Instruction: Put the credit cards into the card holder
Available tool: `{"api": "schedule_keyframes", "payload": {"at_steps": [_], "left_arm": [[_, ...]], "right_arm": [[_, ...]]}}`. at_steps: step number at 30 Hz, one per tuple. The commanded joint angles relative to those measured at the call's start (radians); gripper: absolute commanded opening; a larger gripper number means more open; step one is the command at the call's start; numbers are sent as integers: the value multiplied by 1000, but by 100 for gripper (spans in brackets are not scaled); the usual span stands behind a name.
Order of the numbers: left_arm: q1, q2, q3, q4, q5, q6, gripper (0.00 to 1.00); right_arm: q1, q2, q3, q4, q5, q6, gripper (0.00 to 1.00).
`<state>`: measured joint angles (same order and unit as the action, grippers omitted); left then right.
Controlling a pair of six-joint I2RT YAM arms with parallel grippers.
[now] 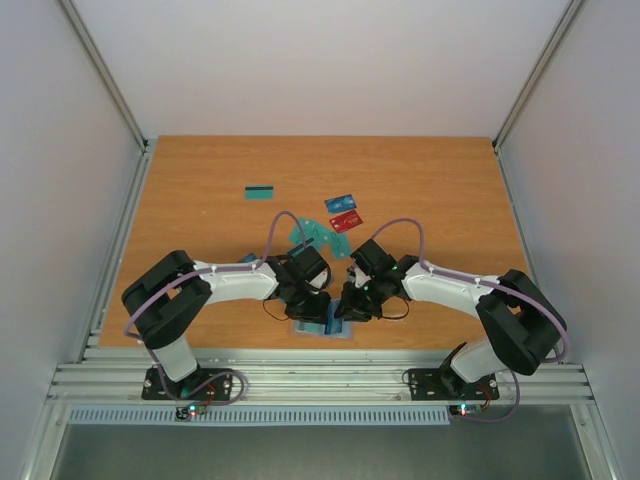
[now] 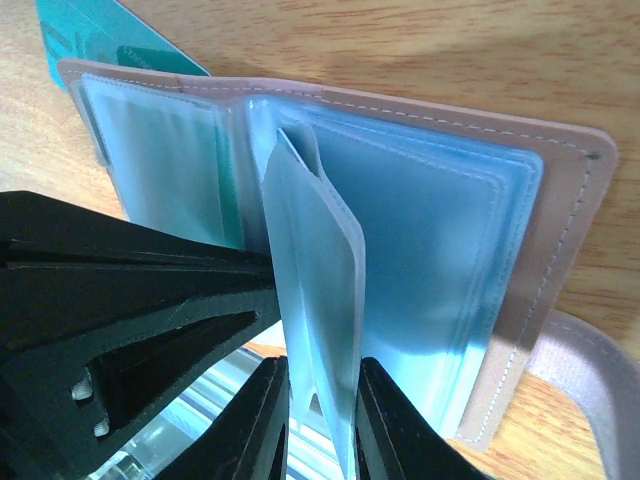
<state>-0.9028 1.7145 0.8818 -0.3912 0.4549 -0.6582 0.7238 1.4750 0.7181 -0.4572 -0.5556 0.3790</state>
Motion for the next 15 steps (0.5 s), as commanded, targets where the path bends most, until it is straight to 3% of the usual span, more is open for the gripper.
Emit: {"api": "schedule_keyframes", "payload": {"at_steps": [1, 15], "left_arm": [[-4, -20, -9, 34, -18, -11, 1], [-4, -190, 0, -142, -113, -9, 1]], "right_arm": [[9, -12, 36, 23, -35, -3, 20], [39, 63, 111, 5, -35, -8, 20]]}}
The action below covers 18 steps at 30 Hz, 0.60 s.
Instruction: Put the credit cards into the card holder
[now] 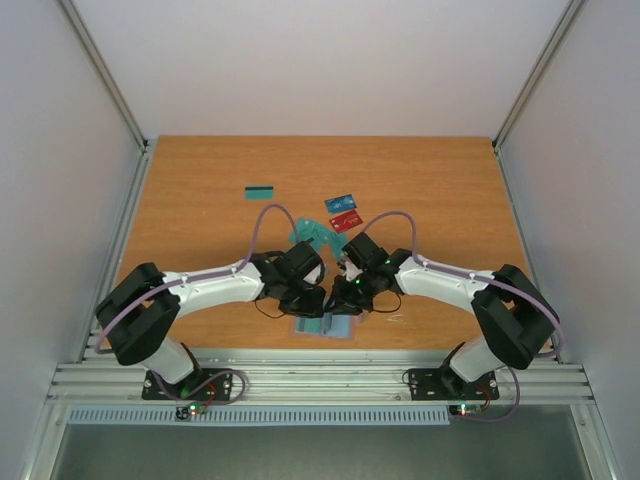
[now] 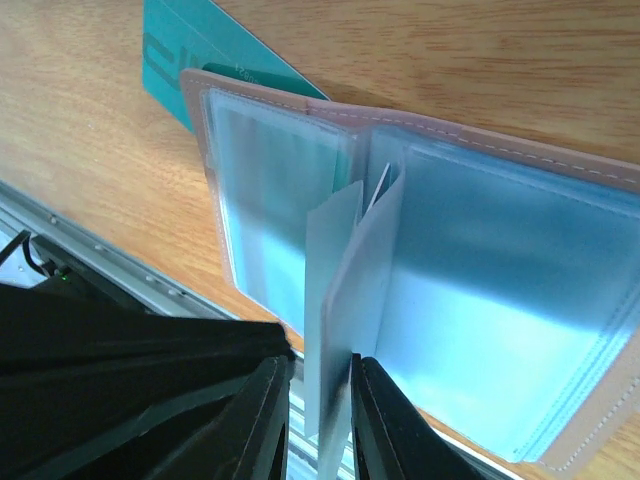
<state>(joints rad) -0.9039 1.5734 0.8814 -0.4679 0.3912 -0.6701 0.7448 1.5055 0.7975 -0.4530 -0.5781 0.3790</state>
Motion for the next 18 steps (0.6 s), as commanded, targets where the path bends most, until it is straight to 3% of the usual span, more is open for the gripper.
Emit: {"api": "schedule_keyframes", "payload": {"at_steps": [1, 8, 18], "left_arm": [[-3, -61, -4, -76, -58, 3, 1], [0, -211, -73, -218, -185, -22, 1], [5, -606, -185, -452, -356, -184, 3]], "right_arm": [[22, 41, 38, 3, -14, -7, 20], [53, 127, 107, 11, -25, -6, 20], [94, 381, 332, 21, -104, -21, 22]]}}
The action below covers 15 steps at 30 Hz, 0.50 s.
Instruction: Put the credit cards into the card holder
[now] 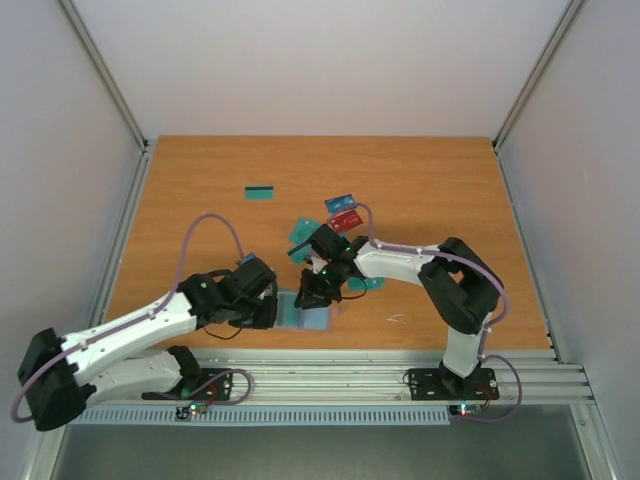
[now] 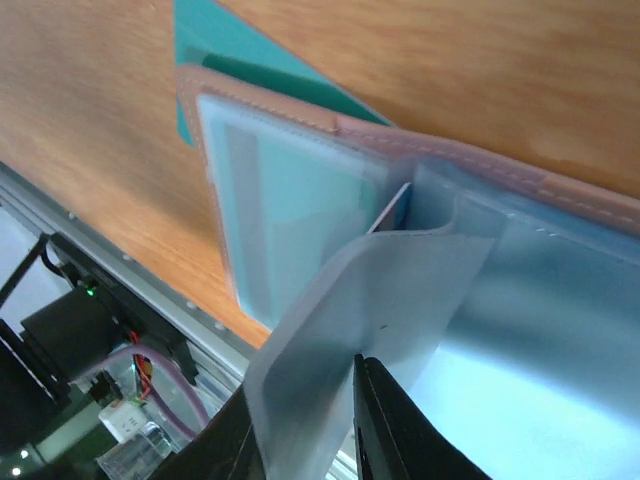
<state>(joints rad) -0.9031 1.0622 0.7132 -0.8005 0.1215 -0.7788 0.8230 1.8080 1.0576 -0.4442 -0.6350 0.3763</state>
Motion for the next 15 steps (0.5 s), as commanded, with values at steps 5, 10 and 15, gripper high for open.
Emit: {"api": "schedule_keyframes", "payload": {"at_steps": [5, 10, 15], "left_arm": [[4, -172, 8, -209, -107, -123, 4], [4, -250, 12, -244, -118, -159, 6], [4, -282, 21, -254, -158, -171, 7]], "right_arm": [[18, 151, 159, 5, -100, -21, 28], [18, 195, 250, -91, -112, -81, 40], [18, 190, 330, -175, -102, -120, 43]]}}
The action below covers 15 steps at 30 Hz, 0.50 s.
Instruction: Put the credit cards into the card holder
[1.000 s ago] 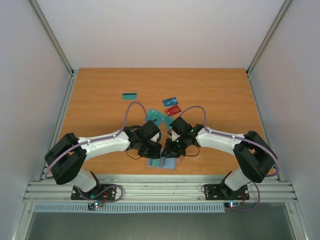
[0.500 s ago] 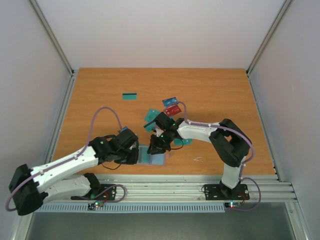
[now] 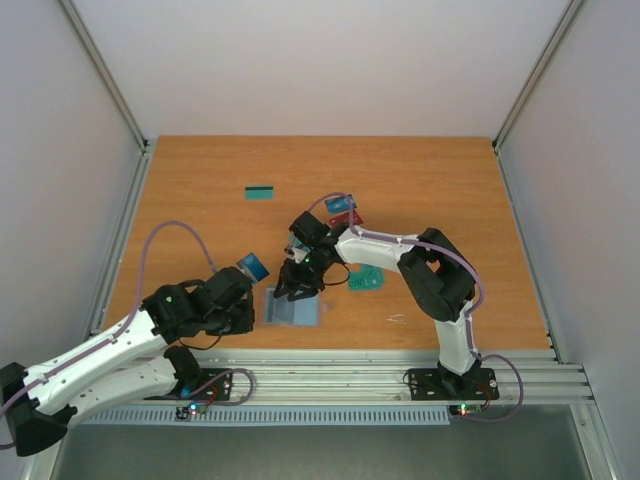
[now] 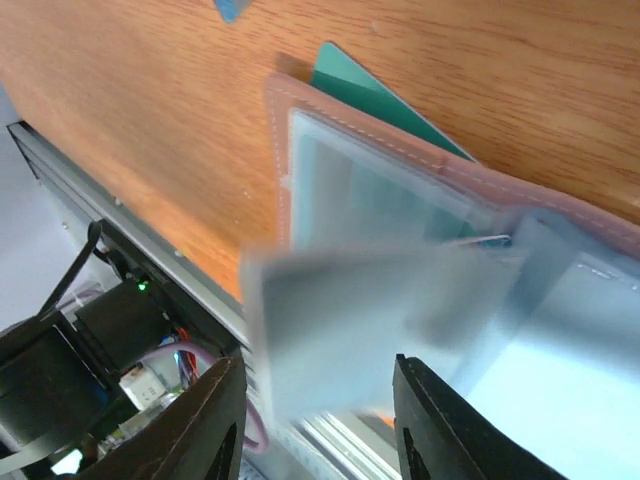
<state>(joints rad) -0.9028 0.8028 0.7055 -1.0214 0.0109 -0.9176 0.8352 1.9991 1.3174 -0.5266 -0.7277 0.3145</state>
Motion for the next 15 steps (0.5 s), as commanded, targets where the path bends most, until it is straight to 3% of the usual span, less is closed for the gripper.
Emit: {"api": "schedule_keyframes", "payload": {"at_steps": [1, 9, 15], "left_arm": [[4, -23, 29, -31, -48, -33, 7], [3, 5, 27, 45, -40, -11, 6], [5, 131, 55, 165, -1, 44, 6]], "right_arm": [[5, -8, 91, -111, 1, -68, 44], [-7, -105, 140, -231, 105, -143, 46], [-44, -266, 32, -280, 199, -179, 47]]}}
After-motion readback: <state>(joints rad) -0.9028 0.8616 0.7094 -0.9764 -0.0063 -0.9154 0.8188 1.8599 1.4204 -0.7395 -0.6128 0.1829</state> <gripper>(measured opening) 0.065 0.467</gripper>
